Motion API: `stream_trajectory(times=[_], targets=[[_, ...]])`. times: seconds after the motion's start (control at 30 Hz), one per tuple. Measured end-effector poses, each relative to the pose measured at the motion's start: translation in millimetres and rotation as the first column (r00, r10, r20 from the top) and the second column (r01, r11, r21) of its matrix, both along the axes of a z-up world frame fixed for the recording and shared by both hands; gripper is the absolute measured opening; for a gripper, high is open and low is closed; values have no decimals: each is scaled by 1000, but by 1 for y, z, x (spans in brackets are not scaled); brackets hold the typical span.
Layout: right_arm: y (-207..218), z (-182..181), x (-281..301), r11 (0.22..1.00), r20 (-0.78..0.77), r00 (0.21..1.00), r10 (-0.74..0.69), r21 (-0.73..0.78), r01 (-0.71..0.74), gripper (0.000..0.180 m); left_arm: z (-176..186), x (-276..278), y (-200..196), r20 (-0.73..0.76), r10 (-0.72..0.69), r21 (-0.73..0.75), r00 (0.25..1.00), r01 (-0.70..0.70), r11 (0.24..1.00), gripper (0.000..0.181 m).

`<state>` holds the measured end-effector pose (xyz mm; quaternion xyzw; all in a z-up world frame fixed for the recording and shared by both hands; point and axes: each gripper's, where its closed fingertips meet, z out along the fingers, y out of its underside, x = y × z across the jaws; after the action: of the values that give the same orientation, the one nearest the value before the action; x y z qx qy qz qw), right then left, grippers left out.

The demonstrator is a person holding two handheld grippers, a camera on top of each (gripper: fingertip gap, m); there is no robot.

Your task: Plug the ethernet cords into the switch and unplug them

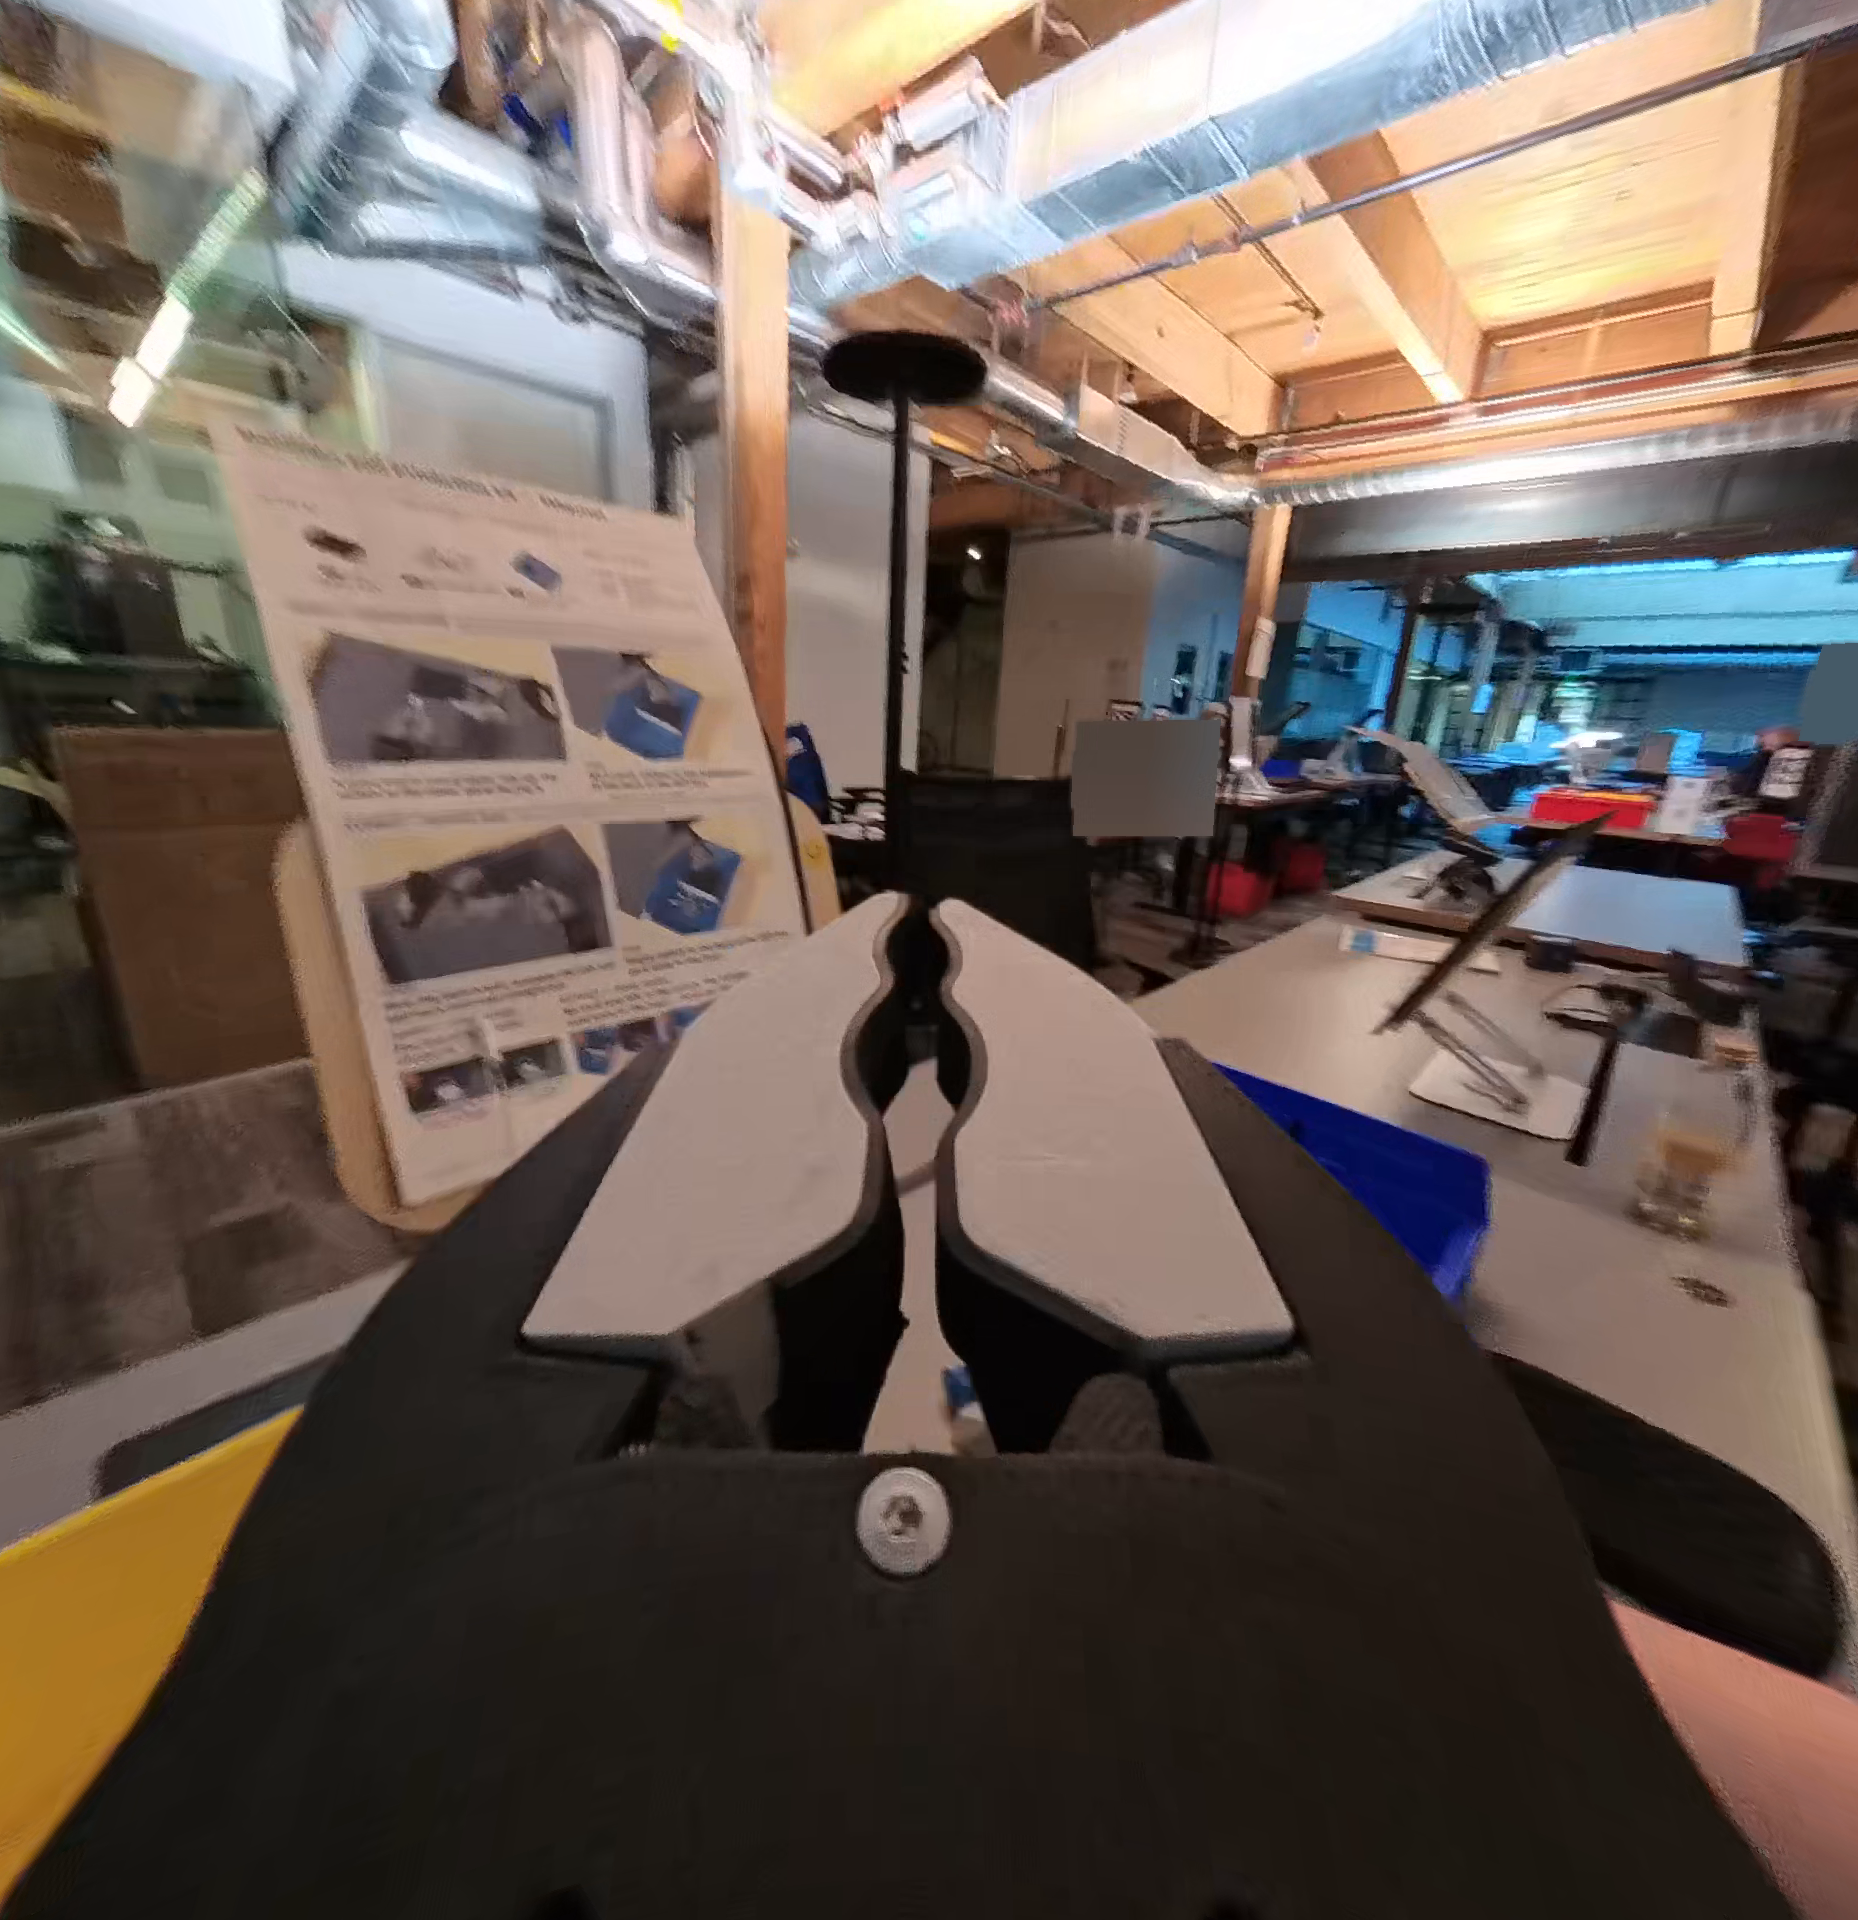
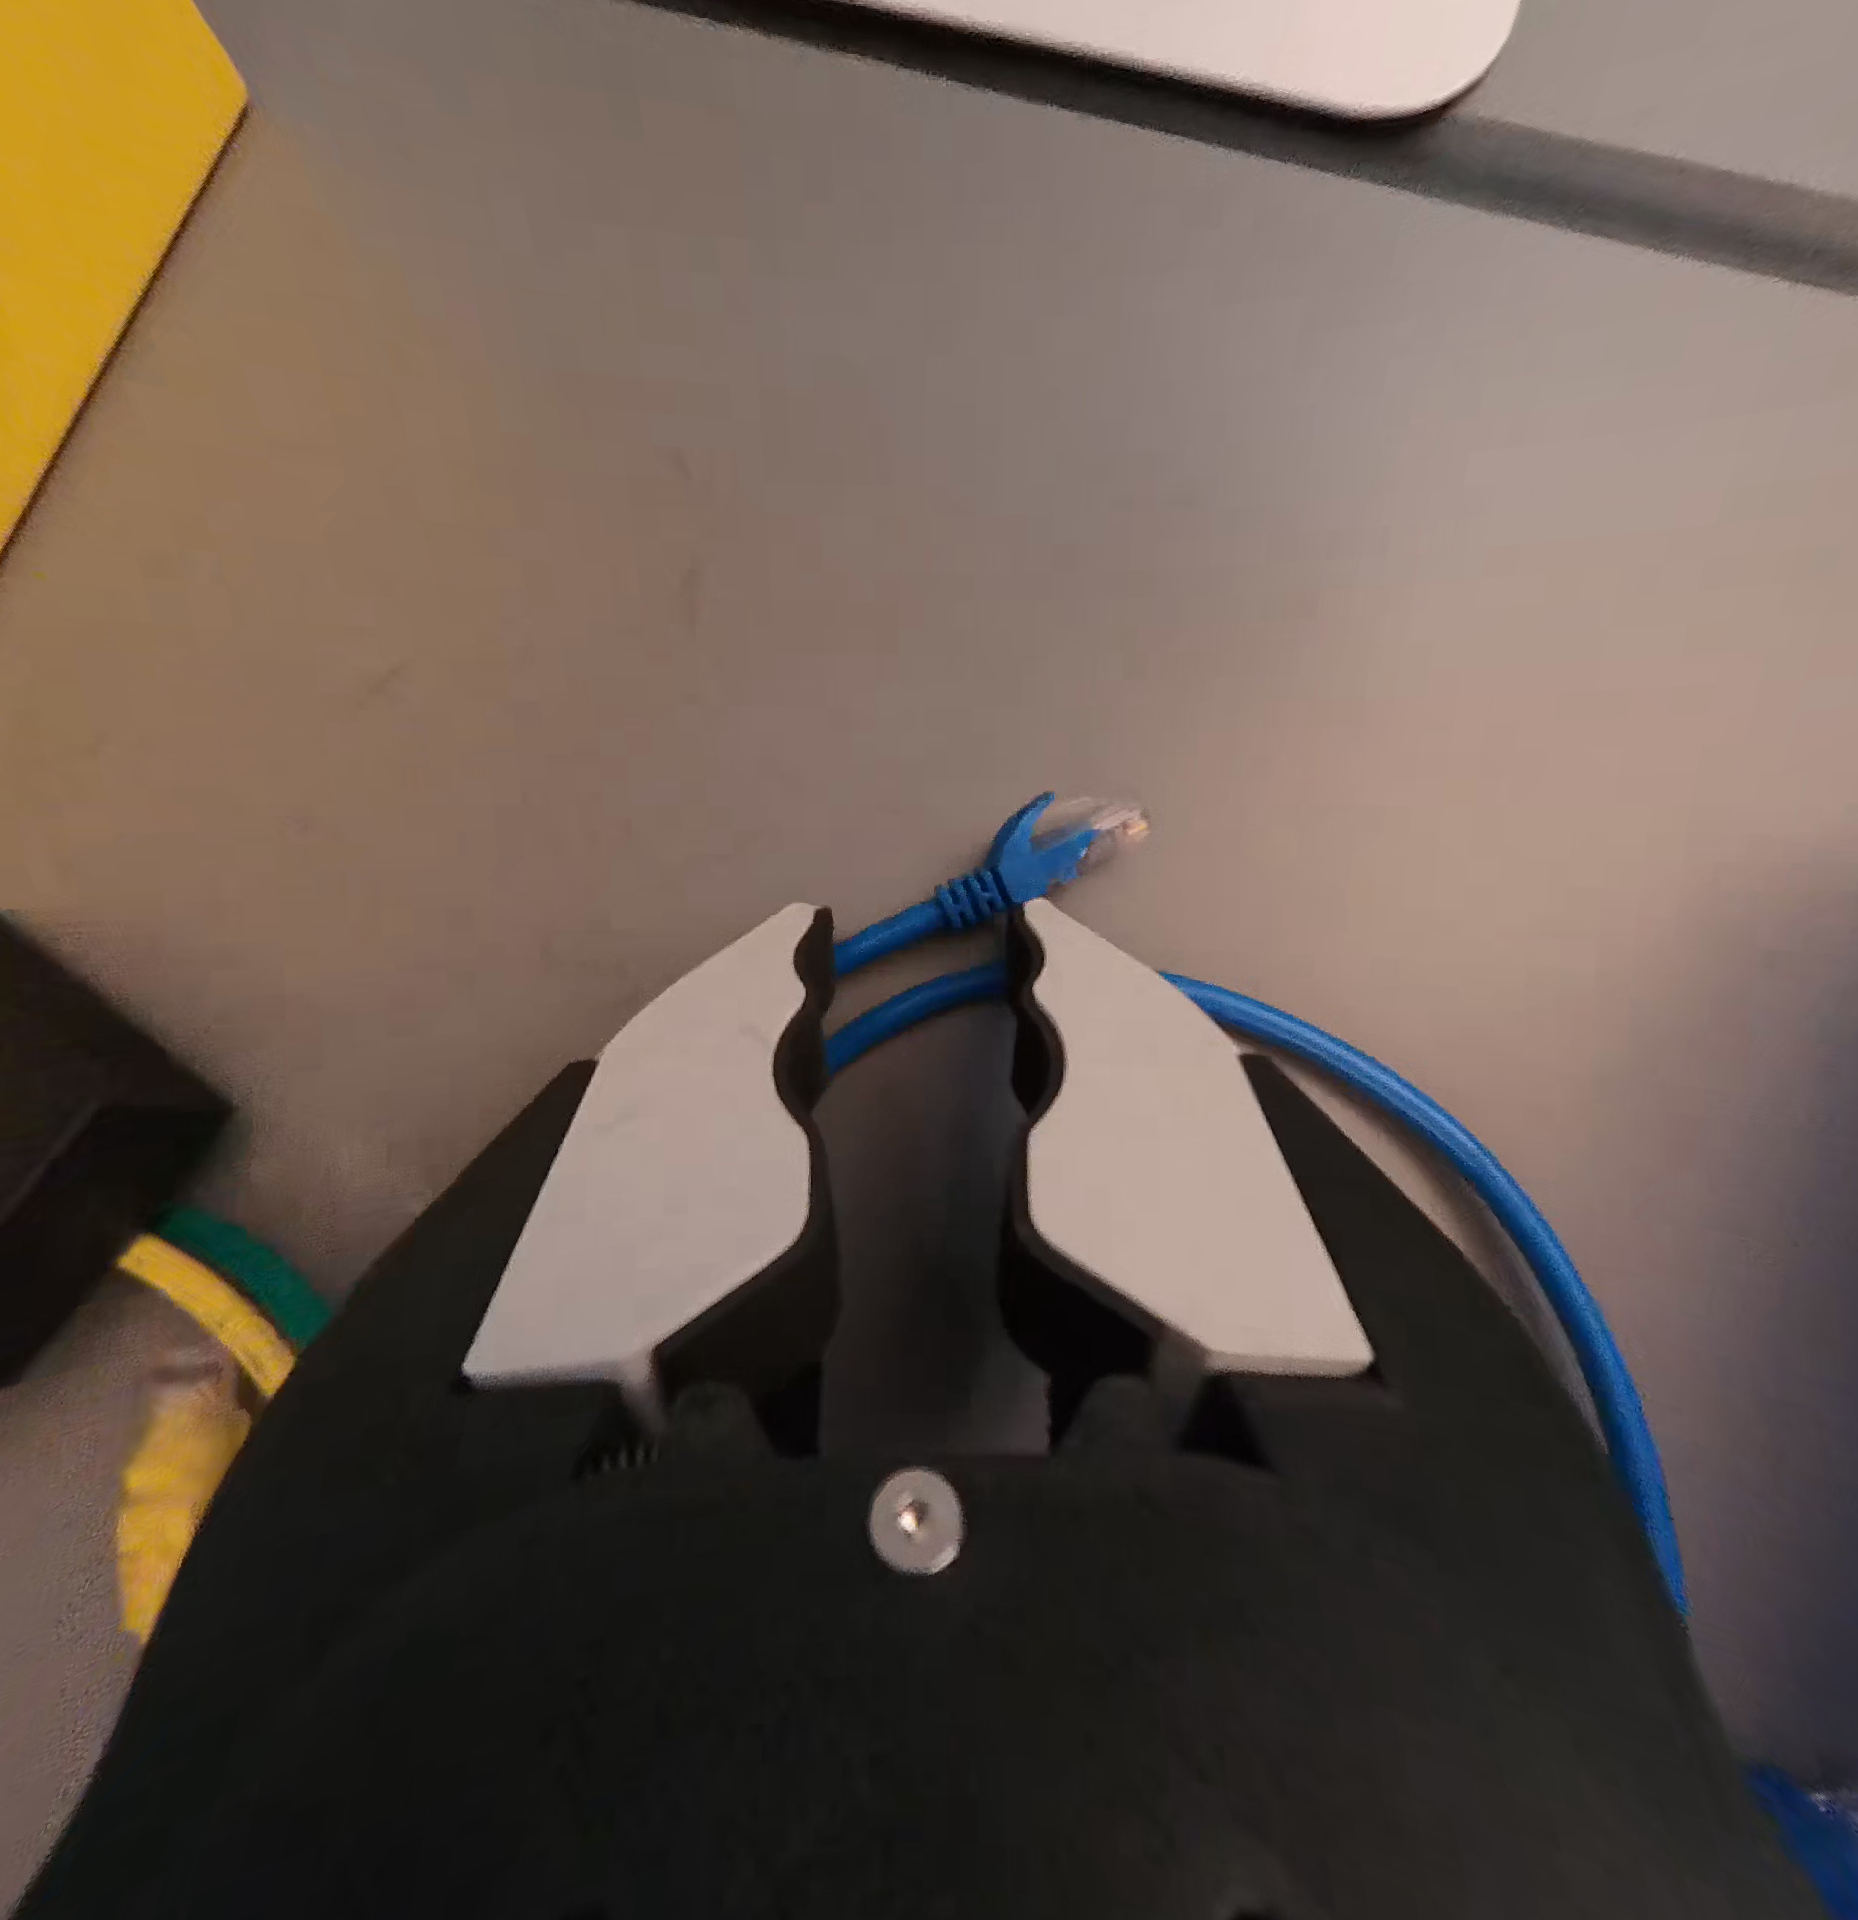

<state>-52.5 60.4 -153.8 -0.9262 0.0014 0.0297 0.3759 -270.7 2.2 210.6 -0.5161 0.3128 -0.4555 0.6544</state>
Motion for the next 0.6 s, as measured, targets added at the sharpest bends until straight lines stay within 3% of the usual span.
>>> stream_trajectory(times=[0.1, 0.17, 0.23, 0.3, 0.4, 0.47, 0.53, 0.6], targets=[[-5, 28, 5, 989, 83, 997, 6, 148, -18, 33, -9, 14, 3, 0, -83, -78, 997, 83, 994, 0], [-16, 58, -4, 962, 136, 990, 30, 266, -66, 35, -20, 19, 8, -67, -75, -102, 995, 68, 993, 0], [-31, 85, -45, 921, 41, 986, 164, 352, -168, 43, -25, 19, 14, -113, -22, -95, 993, 11, 995, 3], [-50, 93, -99, 901, -150, 939, 311, 361, -240, 48, -26, 18, 19, -126, 28, -87, 992, -39, 995, 15], [-84, 70, -166, 881, -305, 833, 462, 268, -391, 54, -25, 17, 15, -133, 39, -84, 990, -50, 995, 21], [-97, 46, -188, 870, -246, 837, 490, 199, -451, 58, -26, 18, 12, -151, 38, -85, 988, -51, 995, 24], [-99, 25, -189, 862, -36, 867, 498, 132, -490, 57, -27, 19, 9, -173, 40, -76, 984, -54, 996, 25], [-89, 26, -164, 882, 152, 890, 429, 140, -449, 54, -28, 19, 9, -183, 56, -67, 981, -69, 995, 25]])
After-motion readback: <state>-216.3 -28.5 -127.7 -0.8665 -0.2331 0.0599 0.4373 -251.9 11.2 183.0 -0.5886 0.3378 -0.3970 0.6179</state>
